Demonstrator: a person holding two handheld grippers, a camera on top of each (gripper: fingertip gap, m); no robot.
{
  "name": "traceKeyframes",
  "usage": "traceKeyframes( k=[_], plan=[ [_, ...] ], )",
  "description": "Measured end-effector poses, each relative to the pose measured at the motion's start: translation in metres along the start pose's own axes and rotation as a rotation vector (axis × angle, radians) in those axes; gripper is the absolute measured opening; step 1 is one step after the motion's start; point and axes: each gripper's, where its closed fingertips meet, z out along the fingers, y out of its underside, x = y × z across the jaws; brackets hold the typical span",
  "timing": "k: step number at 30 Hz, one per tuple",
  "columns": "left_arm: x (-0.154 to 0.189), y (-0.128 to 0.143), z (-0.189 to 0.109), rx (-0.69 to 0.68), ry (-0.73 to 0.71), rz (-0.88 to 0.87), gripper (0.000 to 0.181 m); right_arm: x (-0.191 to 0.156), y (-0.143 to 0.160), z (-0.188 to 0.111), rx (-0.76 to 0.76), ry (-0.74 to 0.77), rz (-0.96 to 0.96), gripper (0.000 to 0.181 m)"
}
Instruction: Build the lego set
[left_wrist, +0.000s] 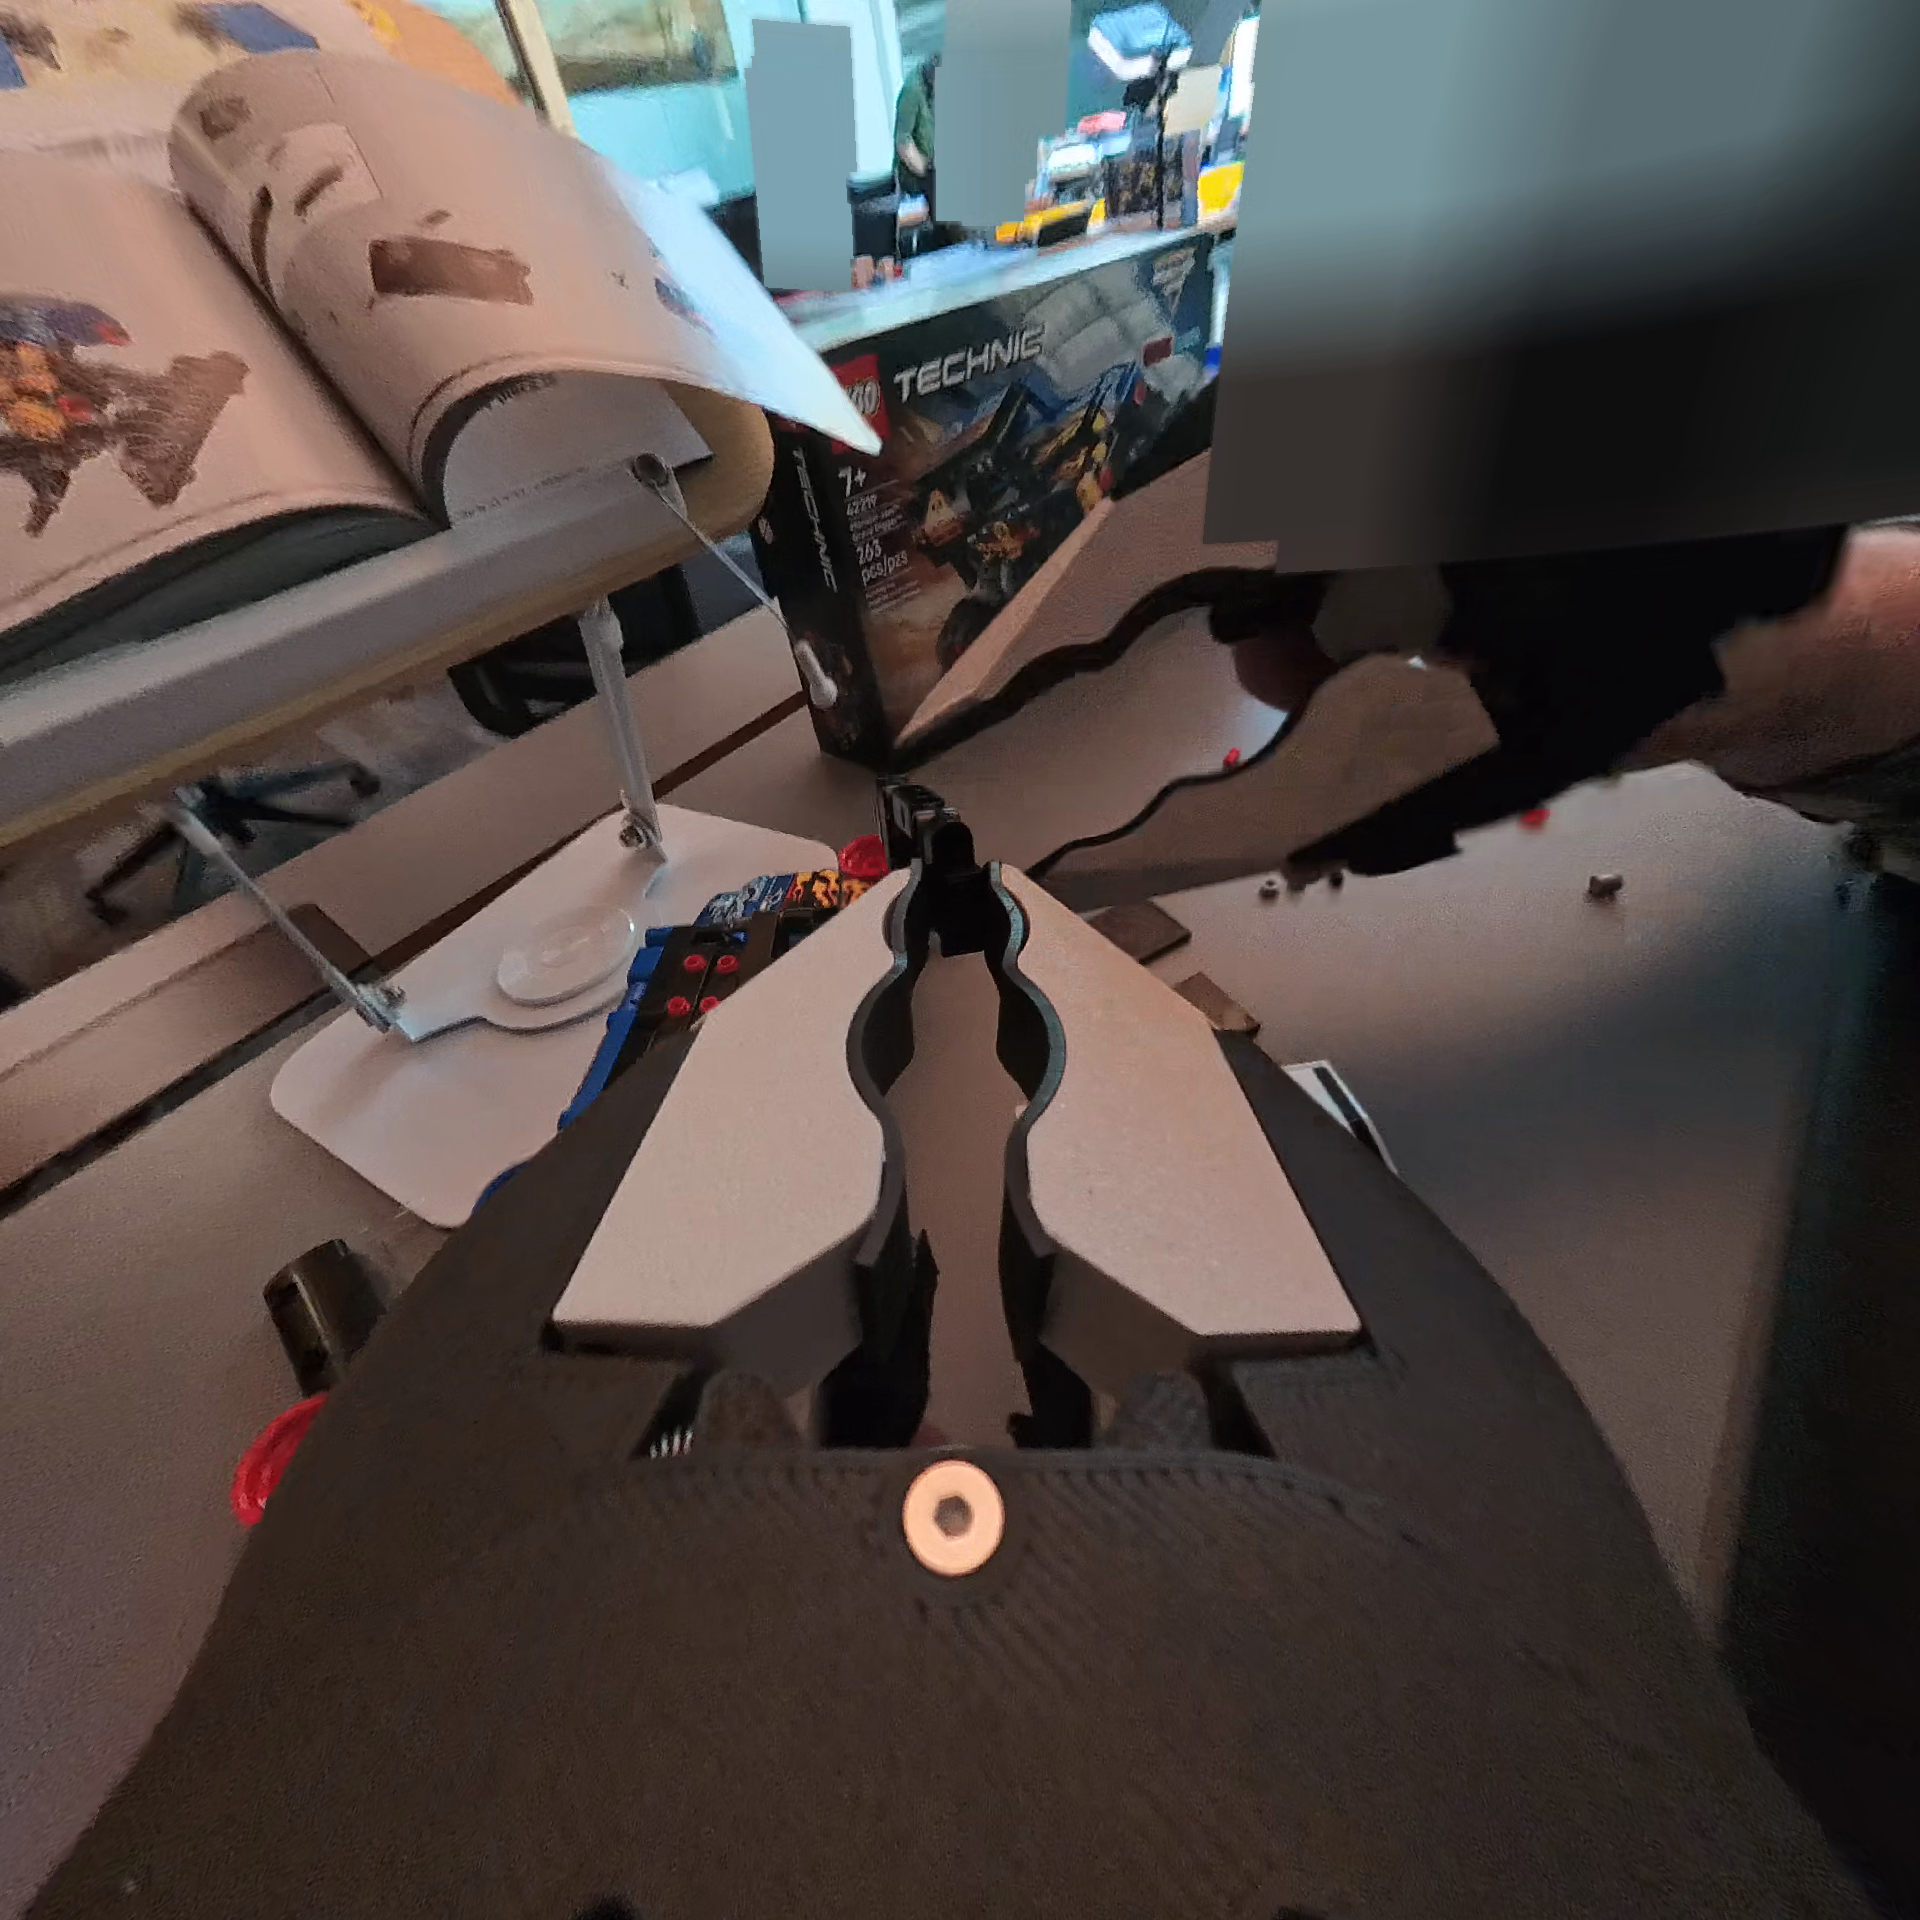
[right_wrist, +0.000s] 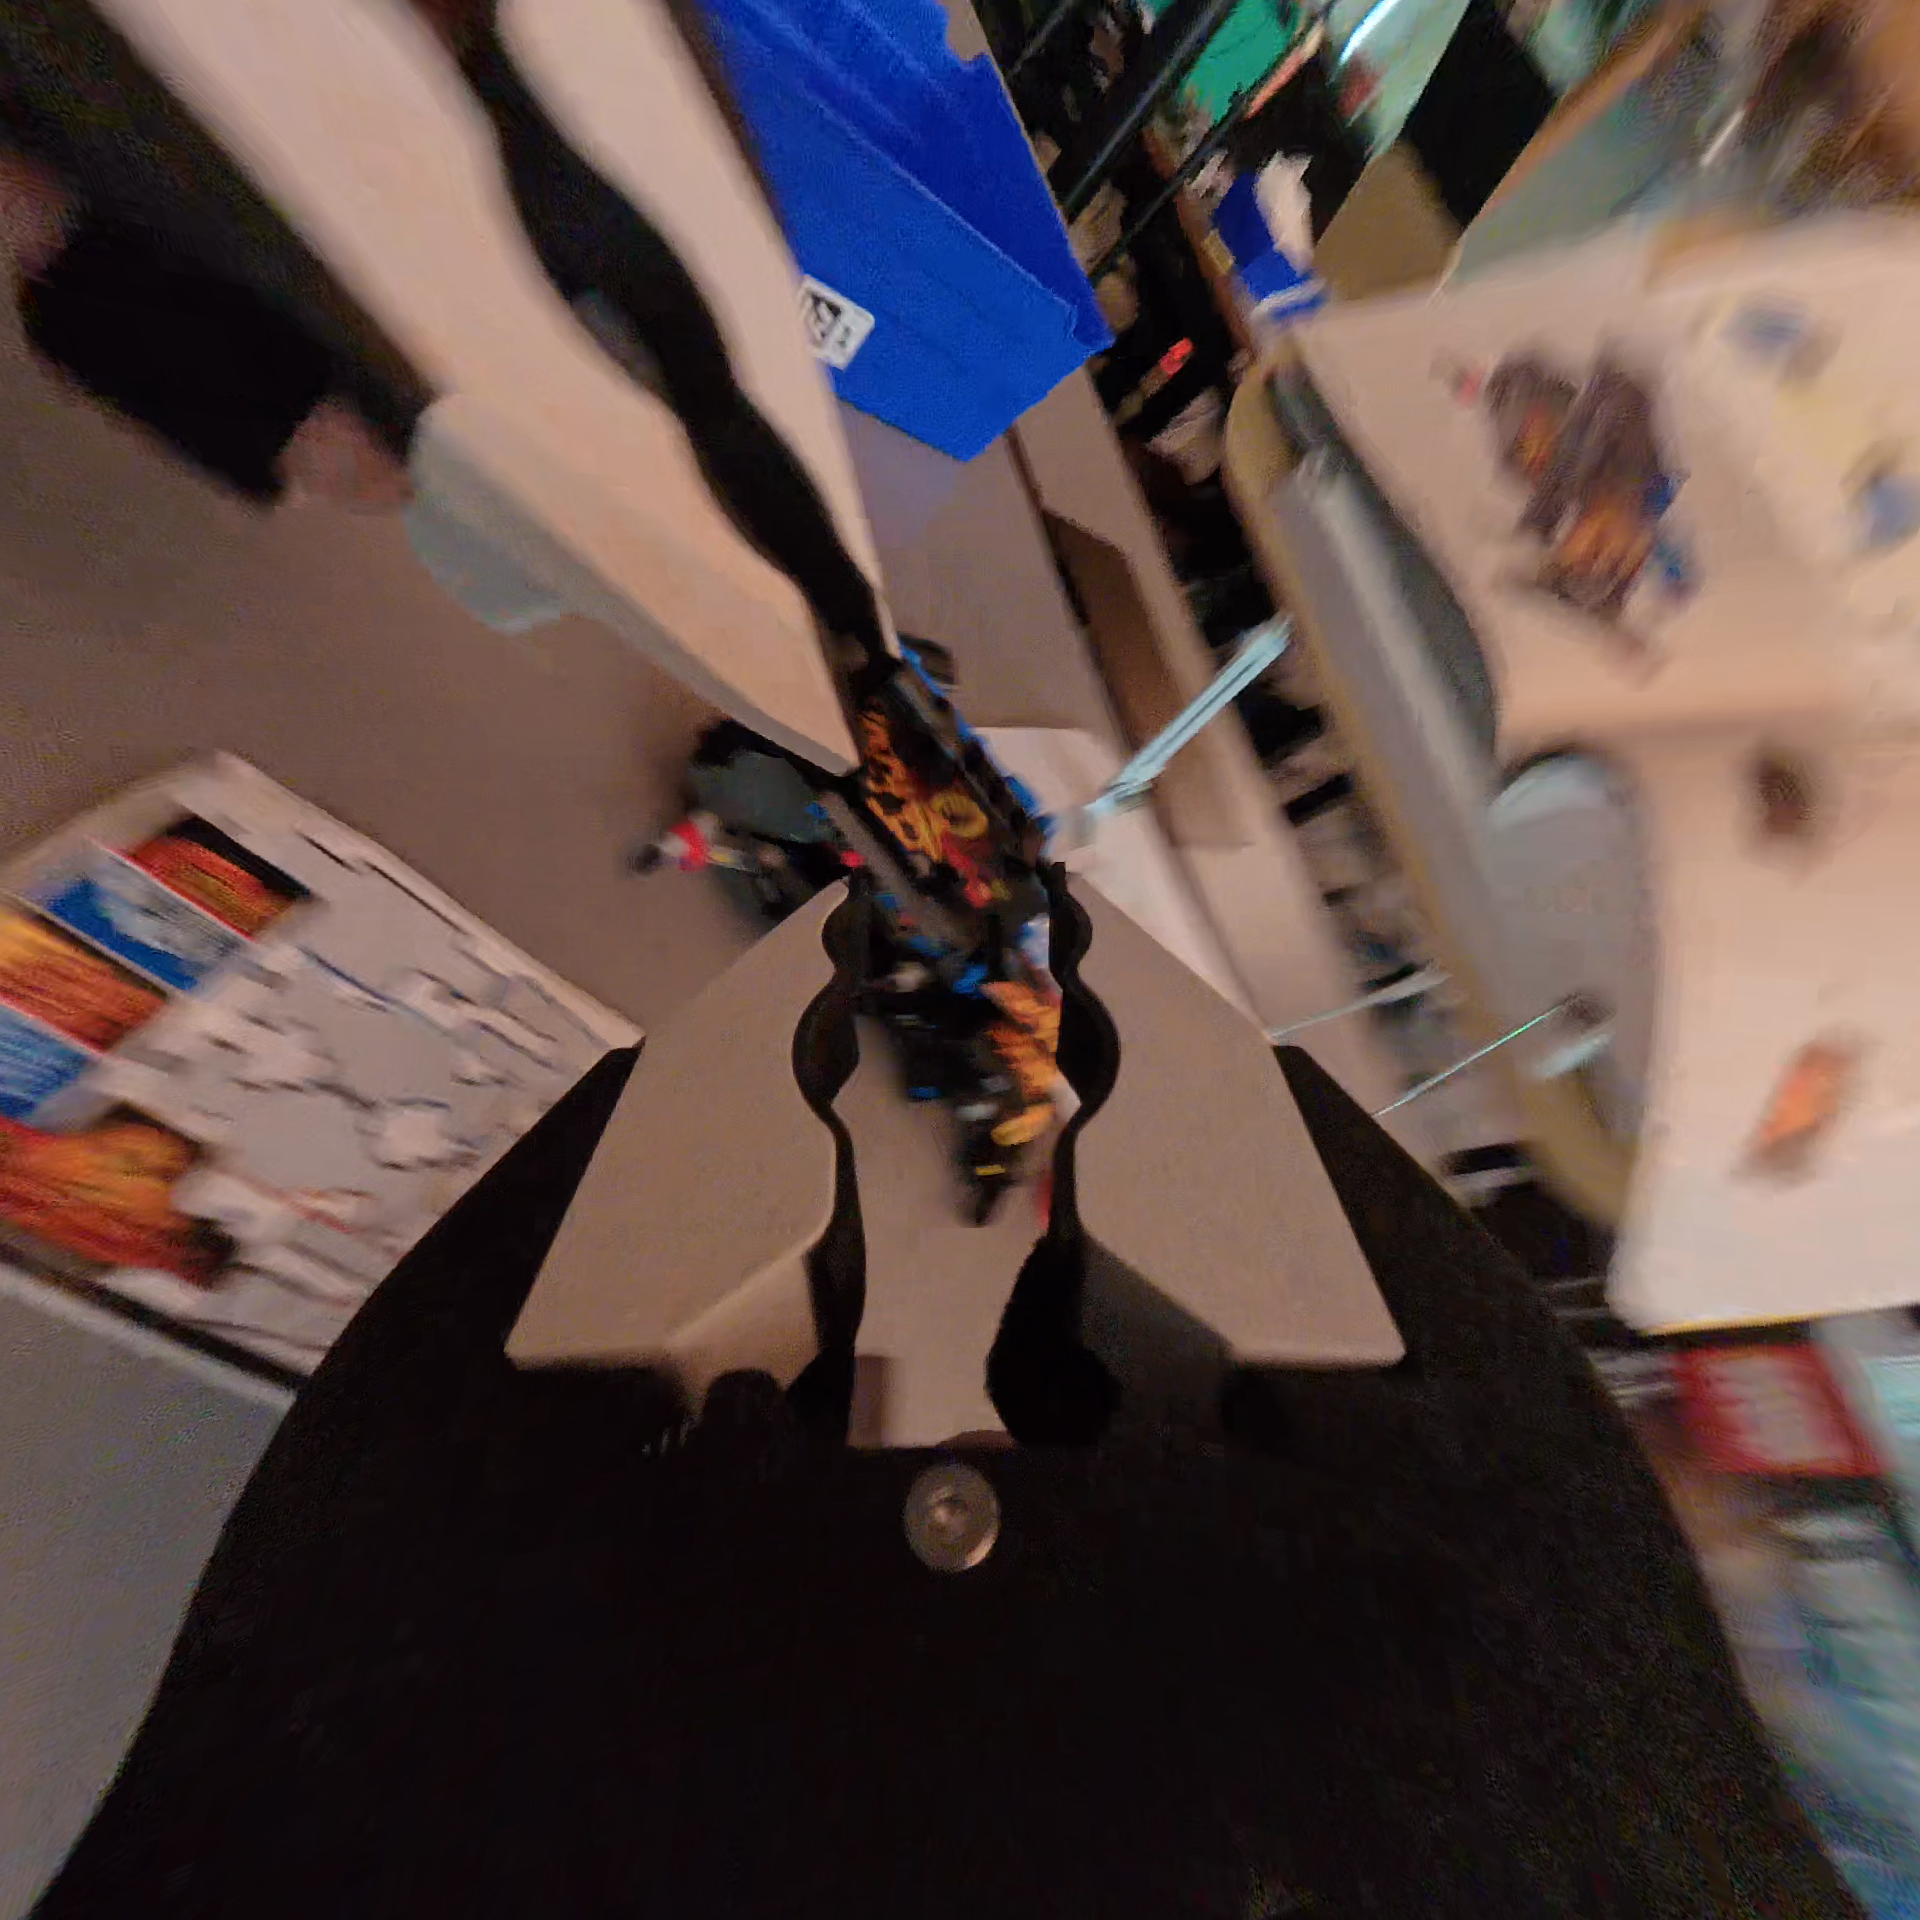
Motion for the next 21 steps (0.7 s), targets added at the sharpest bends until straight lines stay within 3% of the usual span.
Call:
traceKeyframes(
  k=[2, 5, 7, 12, 18, 19, 20, 21],
  plan=[
    [0.001, -0.002, -0.003, 0.048, -0.020, 0.088, 0.008, -0.005, 0.006, -0.006, 0.046, -0.133, 0.397, 0.031],
    [0.009, -0.002, -0.004, 0.102, -0.036, 0.209, 0.008, -0.007, -0.006, -0.017, 0.269, -0.385, 1.078, 0.031],
    [0.017, -0.002, -0.002, 0.112, -0.033, 0.290, 0.009, -0.003, -0.007, -0.019, 0.391, -0.480, 1.355, 0.036],
    [0.018, -0.007, -0.006, 0.181, -0.036, 0.340, 0.008, -0.009, -0.011, -0.015, 0.488, -0.560, 1.545, 0.056],
    [0.019, -0.007, -0.004, 0.199, -0.057, 0.381, 0.007, -0.012, -0.029, -0.019, 0.633, -0.651, 1.621, 0.060],
    [0.015, -0.007, -0.003, 0.187, -0.091, 0.392, 0.007, -0.013, -0.030, -0.019, 0.635, -0.652, 1.605, 0.056],
    [0.011, -0.009, -0.003, 0.195, -0.113, 0.387, 0.007, -0.011, -0.030, -0.020, 0.655, -0.640, 1.599, 0.035],
    [0.010, -0.012, -0.004, 0.206, -0.116, 0.376, 0.007, -0.008, -0.030, -0.022, 0.675, -0.635, 1.597, 0.030]
  ],
)
